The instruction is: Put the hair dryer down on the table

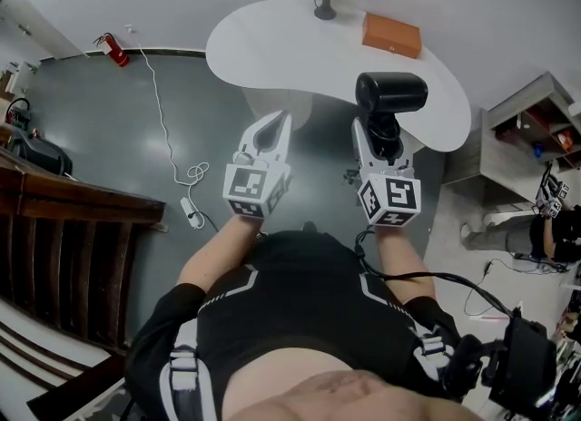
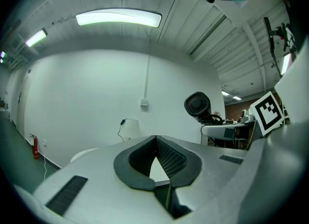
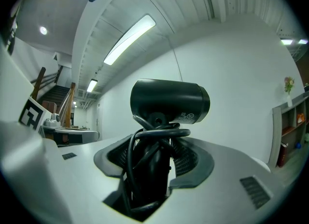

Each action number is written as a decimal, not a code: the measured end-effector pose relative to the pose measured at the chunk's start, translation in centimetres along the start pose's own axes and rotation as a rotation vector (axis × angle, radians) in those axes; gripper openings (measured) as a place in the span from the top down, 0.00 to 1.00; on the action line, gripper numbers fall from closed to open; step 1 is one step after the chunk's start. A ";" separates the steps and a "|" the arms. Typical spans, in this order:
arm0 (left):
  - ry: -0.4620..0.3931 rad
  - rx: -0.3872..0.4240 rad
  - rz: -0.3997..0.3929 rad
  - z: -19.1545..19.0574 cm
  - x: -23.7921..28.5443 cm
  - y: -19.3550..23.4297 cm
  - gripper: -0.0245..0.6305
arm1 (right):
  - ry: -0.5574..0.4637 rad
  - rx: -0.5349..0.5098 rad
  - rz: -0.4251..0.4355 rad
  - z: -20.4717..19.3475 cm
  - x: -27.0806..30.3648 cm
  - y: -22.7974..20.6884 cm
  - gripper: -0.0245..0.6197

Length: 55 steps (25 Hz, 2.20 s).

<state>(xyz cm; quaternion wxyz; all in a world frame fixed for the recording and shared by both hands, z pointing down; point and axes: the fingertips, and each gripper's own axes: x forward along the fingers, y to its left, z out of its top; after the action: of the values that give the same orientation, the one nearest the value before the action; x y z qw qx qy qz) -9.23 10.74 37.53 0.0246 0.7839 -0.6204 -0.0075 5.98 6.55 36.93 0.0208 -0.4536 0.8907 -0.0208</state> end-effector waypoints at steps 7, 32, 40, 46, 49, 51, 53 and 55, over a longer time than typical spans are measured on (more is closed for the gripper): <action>0.040 0.030 0.014 -0.7 2.7 -0.5 0.91 | 0.005 0.017 0.014 -0.3 1.7 -2.9 0.58; 0.037 -0.009 -0.183 -0.6 21.4 12.0 0.91 | 0.049 -0.002 -0.120 -2.6 20.9 -4.3 0.58; 0.037 -0.006 -0.275 -0.3 26.5 16.1 0.91 | 0.059 0.013 -0.250 -3.3 26.4 -5.2 0.58; 0.040 -0.016 -0.374 -0.6 29.7 16.9 0.91 | 0.055 0.037 -0.385 -3.2 28.5 -6.5 0.58; 0.039 -0.002 -0.389 -1.3 30.9 16.5 0.91 | 0.051 0.065 -0.426 -3.4 29.5 -7.8 0.58; 0.059 -0.009 -0.391 -2.1 32.0 16.3 0.91 | 0.036 0.093 -0.463 -3.4 30.1 -9.1 0.58; 0.075 -0.017 -0.395 -2.5 33.1 16.0 0.91 | 0.029 0.114 -0.501 -3.5 30.7 -10.5 0.58; 0.071 -0.003 -0.407 -2.4 34.3 15.4 0.91 | 0.026 0.126 -0.538 -3.8 31.1 -12.3 0.58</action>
<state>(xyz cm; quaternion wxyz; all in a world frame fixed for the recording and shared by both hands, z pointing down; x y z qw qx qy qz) -16.23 -26.10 41.30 0.0456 0.8927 -0.4481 0.0147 -2.62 -25.77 40.83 0.0313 -0.6713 0.7354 -0.0867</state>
